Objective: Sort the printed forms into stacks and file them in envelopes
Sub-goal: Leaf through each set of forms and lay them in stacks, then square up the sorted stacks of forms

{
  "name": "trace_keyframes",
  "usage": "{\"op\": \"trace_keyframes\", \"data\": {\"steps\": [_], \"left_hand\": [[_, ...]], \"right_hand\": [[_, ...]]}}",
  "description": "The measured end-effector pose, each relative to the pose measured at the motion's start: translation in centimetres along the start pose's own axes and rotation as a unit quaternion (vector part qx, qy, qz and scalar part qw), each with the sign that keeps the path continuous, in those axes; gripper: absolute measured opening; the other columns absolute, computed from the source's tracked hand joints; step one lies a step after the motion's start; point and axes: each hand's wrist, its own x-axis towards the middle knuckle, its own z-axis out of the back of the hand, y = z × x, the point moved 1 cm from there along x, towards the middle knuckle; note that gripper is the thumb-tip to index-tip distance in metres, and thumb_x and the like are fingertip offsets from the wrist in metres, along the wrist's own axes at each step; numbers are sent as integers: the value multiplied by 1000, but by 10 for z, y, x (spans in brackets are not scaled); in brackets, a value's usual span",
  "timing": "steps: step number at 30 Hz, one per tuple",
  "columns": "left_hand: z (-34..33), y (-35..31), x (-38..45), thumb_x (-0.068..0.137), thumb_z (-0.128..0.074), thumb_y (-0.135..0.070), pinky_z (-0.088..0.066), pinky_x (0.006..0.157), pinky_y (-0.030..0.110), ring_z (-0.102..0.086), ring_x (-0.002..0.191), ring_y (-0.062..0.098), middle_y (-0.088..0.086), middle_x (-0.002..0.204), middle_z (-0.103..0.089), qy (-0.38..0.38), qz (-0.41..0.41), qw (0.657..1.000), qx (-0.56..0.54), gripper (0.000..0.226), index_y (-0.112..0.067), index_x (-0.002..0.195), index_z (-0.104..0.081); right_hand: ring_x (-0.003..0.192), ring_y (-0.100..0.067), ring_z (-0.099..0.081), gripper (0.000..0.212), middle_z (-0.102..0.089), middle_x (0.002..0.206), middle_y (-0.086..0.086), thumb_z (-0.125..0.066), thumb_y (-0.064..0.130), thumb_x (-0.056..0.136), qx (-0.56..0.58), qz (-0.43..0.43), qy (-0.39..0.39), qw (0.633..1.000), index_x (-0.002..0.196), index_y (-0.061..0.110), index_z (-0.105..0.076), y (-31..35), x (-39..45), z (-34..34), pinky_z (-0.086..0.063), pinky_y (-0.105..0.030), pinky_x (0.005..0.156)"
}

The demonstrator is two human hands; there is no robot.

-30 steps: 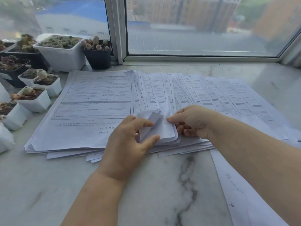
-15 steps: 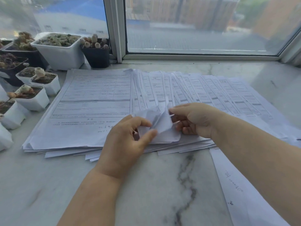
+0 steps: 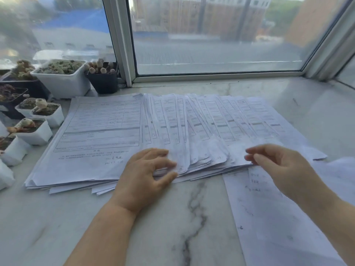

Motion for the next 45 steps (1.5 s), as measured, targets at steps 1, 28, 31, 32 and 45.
{"op": "trace_keyframes", "data": {"steps": [1, 28, 31, 32, 45], "left_hand": [[-1, 0, 0, 76, -59, -54, -31, 107, 30, -47, 122, 6, -22, 122, -58, -5, -2, 1000, 12, 26, -41, 95, -72], [-57, -238, -184, 72, -42, -57, -8, 108, 12, -68, 101, 28, 6, 117, -68, 155, -35, 966, 204, 61, -19, 108, -73], [-57, -237, -186, 72, -44, -56, -10, 107, 10, -66, 104, 29, 7, 120, -66, 171, -18, 967, 187, 62, -18, 110, -72], [-57, -237, -186, 71, -45, -56, -10, 107, 10, -66, 105, 30, 7, 121, -66, 176, -9, 968, 181, 62, -17, 111, -72], [-64, -239, -183, 68, -42, -61, -12, 105, 17, -66, 104, 30, 9, 122, -65, 165, 15, 965, 205, 71, -15, 114, -70]], "right_hand": [[90, 11, -62, 26, -71, 90, 28, -57, 16, 94, -46, 19, -5, 999, 91, 39, -68, -6, -15, 5, -43, -7, 79], [119, -31, -50, 47, -48, 137, -13, -60, 31, 91, -262, -232, -70, 934, 132, 10, -52, -164, -171, 223, -43, -40, 99], [113, -37, -53, 54, -49, 134, -21, -58, 39, 91, -251, -310, -83, 913, 129, 0, -54, -182, -147, 256, -45, -39, 92], [115, -37, -53, 59, -48, 136, -21, -57, 41, 92, -241, -326, -78, 911, 131, -2, -52, -187, -138, 262, -44, -38, 93], [113, -28, -56, 37, -59, 124, -12, -49, 25, 97, -203, -264, 60, 941, 127, 4, -56, -126, -87, 192, -44, -29, 85]]}}
